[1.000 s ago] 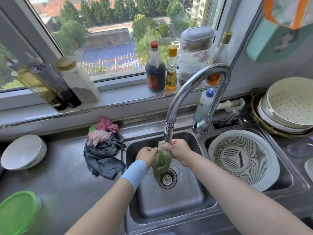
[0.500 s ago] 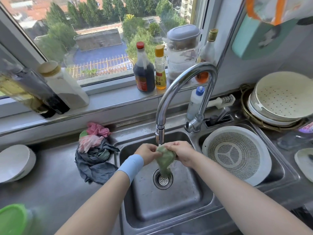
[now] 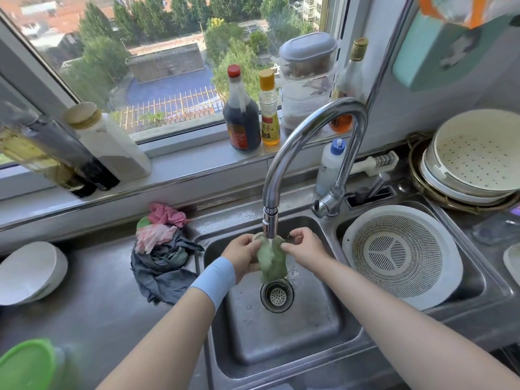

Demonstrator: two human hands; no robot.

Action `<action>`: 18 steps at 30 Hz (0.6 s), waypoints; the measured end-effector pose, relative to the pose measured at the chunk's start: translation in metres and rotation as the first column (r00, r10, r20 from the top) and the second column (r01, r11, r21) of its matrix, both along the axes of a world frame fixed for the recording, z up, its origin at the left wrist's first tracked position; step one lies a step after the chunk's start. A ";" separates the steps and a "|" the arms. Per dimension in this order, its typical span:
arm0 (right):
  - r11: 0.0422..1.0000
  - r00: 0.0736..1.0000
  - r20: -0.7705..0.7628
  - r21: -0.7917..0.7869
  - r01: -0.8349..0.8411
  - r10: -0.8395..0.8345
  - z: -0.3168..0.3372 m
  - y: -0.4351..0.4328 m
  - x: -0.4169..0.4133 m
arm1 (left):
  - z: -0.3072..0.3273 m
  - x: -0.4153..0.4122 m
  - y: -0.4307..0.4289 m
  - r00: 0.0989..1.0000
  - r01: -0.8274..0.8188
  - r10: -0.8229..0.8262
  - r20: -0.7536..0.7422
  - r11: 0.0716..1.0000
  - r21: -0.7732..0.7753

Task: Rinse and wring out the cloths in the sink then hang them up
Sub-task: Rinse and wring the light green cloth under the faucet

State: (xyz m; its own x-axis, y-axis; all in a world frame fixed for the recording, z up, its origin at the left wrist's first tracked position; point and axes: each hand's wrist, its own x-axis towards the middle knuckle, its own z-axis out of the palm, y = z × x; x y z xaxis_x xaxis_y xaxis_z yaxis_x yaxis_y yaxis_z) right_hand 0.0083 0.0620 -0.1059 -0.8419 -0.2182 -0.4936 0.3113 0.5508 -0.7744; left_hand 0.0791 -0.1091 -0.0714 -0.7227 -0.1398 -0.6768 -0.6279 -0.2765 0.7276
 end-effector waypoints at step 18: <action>0.942 0.953 0.296 -0.295 0.160 -0.069 0.005 -0.022 0.018 | -0.020 0.007 0.005 0.993 -0.036 0.091 0.074 0.839 -0.542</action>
State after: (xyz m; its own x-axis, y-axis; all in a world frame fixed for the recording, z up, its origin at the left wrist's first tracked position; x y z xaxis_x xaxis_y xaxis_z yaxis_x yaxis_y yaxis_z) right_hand 0.0259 0.0400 -0.1013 -0.7091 -0.3096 -0.6334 0.5850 0.2431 -0.7737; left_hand 0.0862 -0.1044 -0.0910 -0.6370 -0.5458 -0.5443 -0.6947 0.1006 0.7122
